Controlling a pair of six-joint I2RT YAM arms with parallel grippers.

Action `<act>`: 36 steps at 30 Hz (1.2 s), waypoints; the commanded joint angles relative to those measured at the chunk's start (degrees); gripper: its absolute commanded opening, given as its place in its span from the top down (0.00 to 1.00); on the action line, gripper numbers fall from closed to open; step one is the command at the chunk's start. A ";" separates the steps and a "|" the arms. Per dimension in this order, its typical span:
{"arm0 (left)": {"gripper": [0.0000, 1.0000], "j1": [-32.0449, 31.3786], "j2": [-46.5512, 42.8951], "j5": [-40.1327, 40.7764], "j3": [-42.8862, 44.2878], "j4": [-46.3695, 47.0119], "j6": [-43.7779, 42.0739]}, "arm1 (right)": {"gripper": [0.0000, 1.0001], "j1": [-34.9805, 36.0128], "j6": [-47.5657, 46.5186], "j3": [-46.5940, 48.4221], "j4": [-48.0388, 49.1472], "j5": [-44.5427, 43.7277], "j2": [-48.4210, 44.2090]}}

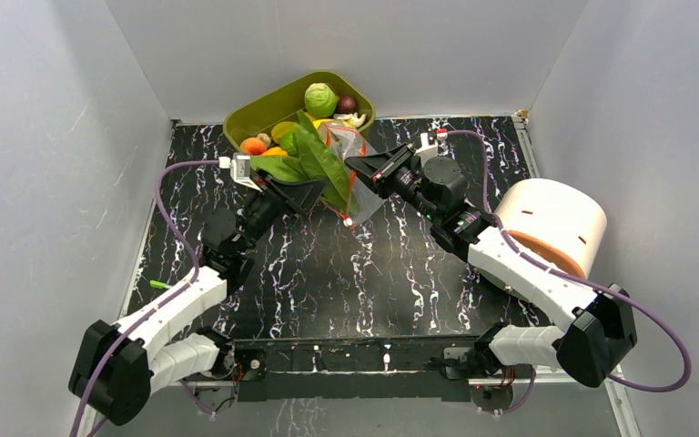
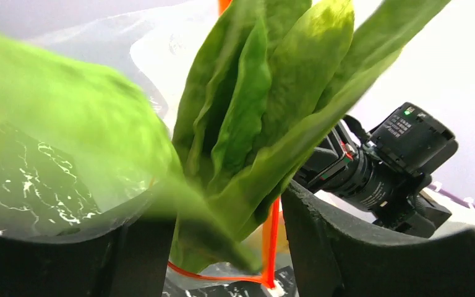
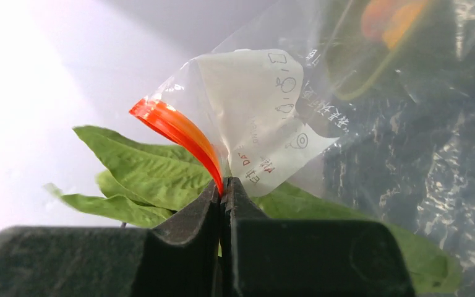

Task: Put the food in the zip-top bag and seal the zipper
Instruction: Place the fake vegetable in the zipper food storage bag.

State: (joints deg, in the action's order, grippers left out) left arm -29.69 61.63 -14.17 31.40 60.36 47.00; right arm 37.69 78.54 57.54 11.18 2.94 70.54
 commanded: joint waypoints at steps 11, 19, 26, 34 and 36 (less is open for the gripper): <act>0.59 -0.31 -10.05 0.72 7.70 -24.17 -13.88 | 1.00 -0.21 -0.97 2.58 2.66 2.62 -0.47; 0.77 -0.39 -6.30 -3.34 12.54 -26.84 -15.81 | 1.00 -0.09 -6.07 5.50 -3.96 6.04 2.04; 0.67 -0.37 -2.96 -8.80 15.84 -31.38 -19.97 | 1.00 -0.11 -6.17 5.11 -3.53 6.35 2.23; 0.74 -0.37 -2.12 0.80 20.34 -46.64 -23.45 | 1.00 -0.10 -7.53 6.86 -4.84 6.29 2.79; 0.75 -0.35 -1.68 0.99 21.48 -48.60 -23.77 | 1.00 -0.16 -7.53 6.88 -4.77 6.41 2.96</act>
State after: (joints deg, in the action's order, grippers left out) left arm -29.76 59.75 -16.03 48.88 18.02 25.54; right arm 37.36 71.94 60.69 3.62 7.53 73.63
